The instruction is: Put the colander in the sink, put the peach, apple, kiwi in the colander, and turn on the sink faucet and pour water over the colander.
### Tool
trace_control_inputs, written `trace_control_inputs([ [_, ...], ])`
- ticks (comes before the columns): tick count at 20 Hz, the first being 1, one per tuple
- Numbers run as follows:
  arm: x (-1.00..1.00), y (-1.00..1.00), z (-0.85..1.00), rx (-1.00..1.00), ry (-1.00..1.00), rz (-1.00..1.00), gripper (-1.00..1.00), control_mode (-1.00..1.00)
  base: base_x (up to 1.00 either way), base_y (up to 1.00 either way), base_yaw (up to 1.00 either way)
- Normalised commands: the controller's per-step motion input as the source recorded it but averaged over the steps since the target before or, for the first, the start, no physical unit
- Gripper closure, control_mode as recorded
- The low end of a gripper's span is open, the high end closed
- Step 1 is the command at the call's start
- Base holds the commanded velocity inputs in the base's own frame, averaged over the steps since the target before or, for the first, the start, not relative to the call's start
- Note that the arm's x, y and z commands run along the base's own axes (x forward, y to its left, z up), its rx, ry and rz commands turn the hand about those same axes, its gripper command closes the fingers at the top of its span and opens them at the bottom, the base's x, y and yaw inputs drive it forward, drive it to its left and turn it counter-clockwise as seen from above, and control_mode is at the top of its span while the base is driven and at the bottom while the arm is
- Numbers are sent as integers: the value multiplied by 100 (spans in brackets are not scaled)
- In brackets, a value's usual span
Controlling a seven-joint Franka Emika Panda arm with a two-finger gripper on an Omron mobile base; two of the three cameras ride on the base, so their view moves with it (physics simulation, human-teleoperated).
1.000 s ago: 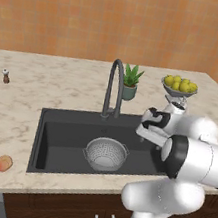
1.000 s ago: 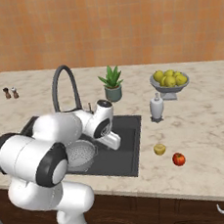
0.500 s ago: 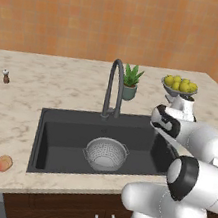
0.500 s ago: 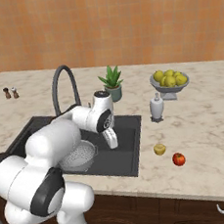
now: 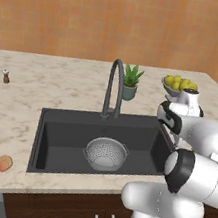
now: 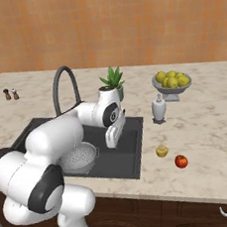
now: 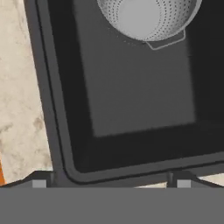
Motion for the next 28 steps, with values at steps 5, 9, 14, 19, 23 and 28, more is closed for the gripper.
trace_control_inputs([
  [5,0,-57,1,2,7,-74,-100,-100,0,0,0],
  [9,0,-61,0,2,6,-72,-100,-100,0,0,0],
  [14,3,-57,-10,1,5,-63,-100,-100,0,0,0],
  [19,14,-61,-18,0,0,-48,-100,-100,0,0,0],
  [23,28,-41,-36,0,0,-41,-100,-100,0,0,0],
  [28,37,-30,-32,-1,2,-34,-100,-100,0,0,0],
])
